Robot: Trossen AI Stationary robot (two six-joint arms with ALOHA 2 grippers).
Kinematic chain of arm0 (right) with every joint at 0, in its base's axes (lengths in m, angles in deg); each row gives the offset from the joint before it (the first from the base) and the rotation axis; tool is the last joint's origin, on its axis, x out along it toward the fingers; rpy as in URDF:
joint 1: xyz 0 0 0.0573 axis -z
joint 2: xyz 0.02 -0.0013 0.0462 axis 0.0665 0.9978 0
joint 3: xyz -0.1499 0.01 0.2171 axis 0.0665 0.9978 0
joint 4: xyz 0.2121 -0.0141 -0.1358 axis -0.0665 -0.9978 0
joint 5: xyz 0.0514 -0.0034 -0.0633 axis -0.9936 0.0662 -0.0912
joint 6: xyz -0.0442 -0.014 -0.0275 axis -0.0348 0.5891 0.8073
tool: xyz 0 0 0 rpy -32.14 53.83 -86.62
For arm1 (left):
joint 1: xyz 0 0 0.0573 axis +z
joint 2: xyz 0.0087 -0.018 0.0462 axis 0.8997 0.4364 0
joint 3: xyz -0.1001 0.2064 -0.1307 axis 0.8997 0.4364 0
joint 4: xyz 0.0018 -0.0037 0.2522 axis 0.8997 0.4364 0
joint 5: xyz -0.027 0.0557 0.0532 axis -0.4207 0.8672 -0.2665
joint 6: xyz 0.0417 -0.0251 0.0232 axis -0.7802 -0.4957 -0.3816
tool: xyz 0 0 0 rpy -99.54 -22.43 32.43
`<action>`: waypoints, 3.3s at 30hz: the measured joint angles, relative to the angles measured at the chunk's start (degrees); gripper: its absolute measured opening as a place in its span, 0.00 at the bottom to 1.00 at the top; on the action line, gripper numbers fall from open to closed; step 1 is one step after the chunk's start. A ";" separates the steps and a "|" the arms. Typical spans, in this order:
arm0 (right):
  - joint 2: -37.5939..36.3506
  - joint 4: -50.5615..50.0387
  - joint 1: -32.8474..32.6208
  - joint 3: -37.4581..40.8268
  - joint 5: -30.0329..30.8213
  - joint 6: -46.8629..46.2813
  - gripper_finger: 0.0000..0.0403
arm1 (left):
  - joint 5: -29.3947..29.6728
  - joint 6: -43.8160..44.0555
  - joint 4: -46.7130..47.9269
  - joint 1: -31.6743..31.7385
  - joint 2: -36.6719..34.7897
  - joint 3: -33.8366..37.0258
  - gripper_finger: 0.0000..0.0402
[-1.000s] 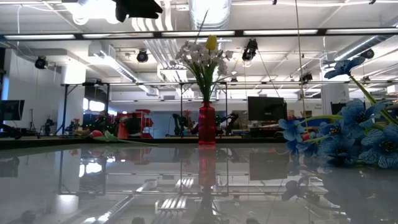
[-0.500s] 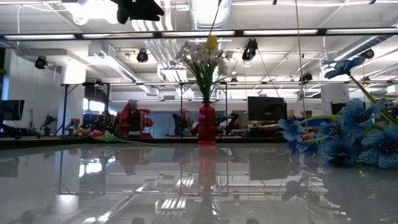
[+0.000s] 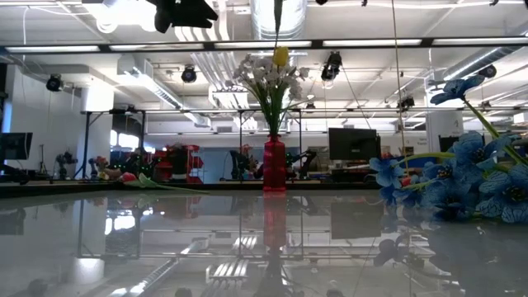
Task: Sort flowers into vase by color
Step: Put the yellow flower into the red vase
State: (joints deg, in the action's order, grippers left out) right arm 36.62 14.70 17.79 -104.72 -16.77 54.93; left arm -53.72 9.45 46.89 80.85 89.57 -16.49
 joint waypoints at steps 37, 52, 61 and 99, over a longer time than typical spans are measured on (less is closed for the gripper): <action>7.88 -13.72 1.82 -14.28 -1.75 -1.01 0.03 | -0.01 1.28 1.16 0.00 0.00 0.00 0.36; 11.81 -16.71 2.19 -13.92 -7.10 -1.97 0.03 | -0.01 1.67 1.38 0.00 0.00 0.00 0.36; 11.84 -17.00 2.23 -14.17 -7.10 -1.26 0.03 | -0.01 1.78 1.44 -0.02 0.00 -0.02 0.36; 10.41 -22.68 2.71 -21.29 -15.03 7.33 0.03 | -0.03 0.05 3.21 0.00 -0.61 0.00 0.36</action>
State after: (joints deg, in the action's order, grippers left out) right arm 47.03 -7.99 20.50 -126.01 -31.80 62.26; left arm -53.75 9.49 50.10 80.85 88.96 -16.49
